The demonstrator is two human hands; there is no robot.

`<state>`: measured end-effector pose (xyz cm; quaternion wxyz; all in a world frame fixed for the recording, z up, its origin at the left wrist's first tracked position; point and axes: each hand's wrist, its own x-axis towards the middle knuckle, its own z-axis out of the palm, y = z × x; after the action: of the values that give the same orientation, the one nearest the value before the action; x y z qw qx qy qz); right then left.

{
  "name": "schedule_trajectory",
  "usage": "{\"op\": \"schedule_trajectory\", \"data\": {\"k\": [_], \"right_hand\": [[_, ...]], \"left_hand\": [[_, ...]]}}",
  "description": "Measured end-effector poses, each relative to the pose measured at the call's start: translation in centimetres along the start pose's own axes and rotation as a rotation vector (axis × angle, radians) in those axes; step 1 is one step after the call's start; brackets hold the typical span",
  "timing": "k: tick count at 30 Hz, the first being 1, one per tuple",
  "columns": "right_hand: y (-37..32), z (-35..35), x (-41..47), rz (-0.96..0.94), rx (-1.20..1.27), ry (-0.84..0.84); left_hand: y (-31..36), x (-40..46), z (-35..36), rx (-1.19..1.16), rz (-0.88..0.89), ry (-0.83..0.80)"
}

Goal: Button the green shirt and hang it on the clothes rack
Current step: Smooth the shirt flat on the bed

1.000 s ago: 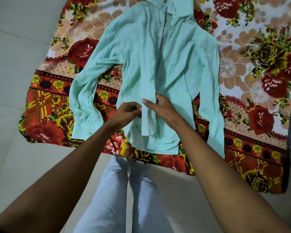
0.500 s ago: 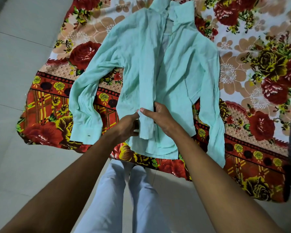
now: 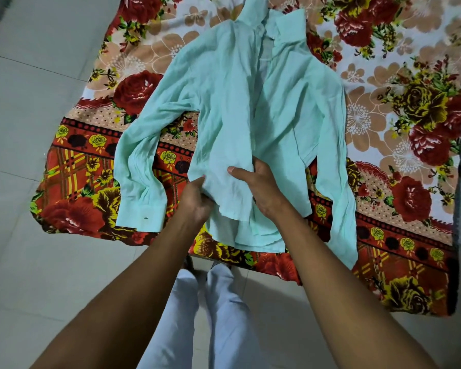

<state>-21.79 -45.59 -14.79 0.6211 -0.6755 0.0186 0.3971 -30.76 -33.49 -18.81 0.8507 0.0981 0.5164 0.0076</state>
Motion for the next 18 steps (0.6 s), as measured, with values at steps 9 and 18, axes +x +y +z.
{"op": "schedule_trajectory", "data": {"k": [9,18], "right_hand": [[5.3,-1.1,-1.5,0.118,-0.226,0.233],[7.4,0.7,-2.3,0.145,-0.368,0.292]], "left_hand": [[0.4,-0.6,-5.1,0.185,0.464,0.651],[0.5,-1.8,-6.6,0.577,0.625,0.854]]}}
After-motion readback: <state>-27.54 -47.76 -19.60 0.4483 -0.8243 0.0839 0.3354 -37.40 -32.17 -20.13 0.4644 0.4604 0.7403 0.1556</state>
